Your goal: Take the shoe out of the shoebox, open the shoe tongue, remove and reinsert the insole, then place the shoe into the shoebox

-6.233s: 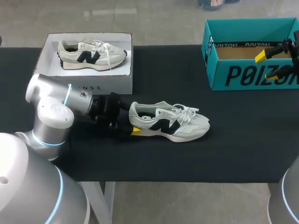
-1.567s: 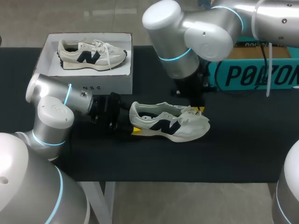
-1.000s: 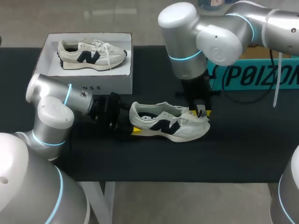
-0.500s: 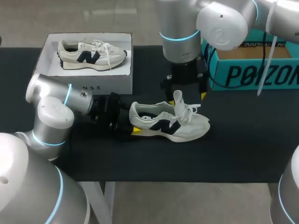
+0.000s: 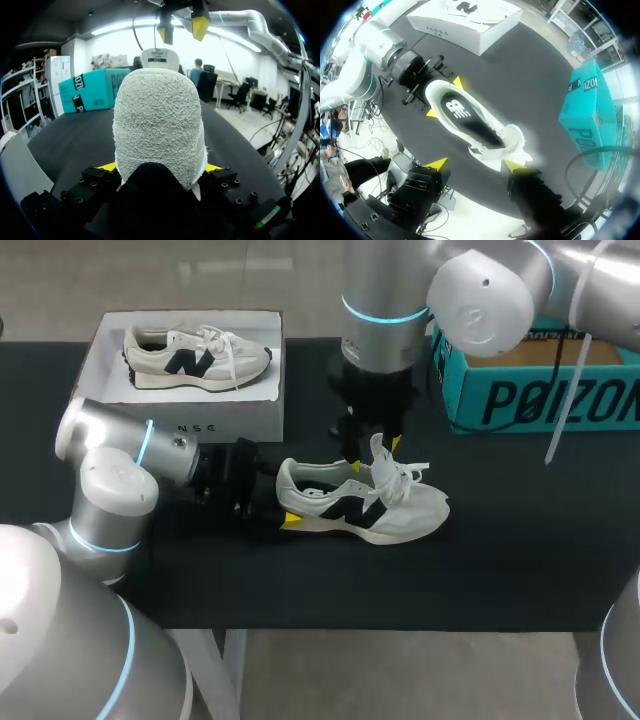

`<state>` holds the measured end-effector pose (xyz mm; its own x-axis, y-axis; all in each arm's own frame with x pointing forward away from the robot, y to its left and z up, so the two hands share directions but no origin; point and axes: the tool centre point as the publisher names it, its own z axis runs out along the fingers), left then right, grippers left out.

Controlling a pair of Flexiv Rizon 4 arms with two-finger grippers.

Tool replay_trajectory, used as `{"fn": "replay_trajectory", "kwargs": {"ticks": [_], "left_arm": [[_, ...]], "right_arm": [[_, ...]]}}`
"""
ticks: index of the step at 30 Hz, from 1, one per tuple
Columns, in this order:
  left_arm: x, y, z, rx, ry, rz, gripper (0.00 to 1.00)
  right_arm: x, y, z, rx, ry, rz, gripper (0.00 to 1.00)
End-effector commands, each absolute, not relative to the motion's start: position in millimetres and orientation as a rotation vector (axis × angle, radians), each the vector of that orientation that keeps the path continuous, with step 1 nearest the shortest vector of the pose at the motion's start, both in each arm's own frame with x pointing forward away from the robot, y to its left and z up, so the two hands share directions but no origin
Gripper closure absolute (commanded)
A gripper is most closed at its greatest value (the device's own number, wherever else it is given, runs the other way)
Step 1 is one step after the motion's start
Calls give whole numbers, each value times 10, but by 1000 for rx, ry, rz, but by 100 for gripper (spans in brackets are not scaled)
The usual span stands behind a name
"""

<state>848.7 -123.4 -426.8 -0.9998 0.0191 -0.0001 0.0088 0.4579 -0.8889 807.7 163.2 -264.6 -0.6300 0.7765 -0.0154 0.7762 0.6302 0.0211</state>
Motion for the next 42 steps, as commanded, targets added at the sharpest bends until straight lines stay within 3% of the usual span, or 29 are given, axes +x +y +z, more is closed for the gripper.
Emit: {"fn": "replay_trajectory", "kwargs": {"ticks": [1,11,28,42], "left_arm": [[8487,-1239,-4268,-25,-2675,1629,100],[8487,-1239,-4268,-25,-2675,1629,100],[8487,-1239,-4268,-25,-2675,1629,100],[8487,-1239,-4268,-25,-2675,1629,100]], "right_arm": [[8165,1918,-2594,-417,3041,-148,100],[8165,1918,-2594,-417,3041,-148,100],[8455,1969,-3372,-389,3014,-232,100],[8496,1965,-3429,-295,3058,-175,100]]}}
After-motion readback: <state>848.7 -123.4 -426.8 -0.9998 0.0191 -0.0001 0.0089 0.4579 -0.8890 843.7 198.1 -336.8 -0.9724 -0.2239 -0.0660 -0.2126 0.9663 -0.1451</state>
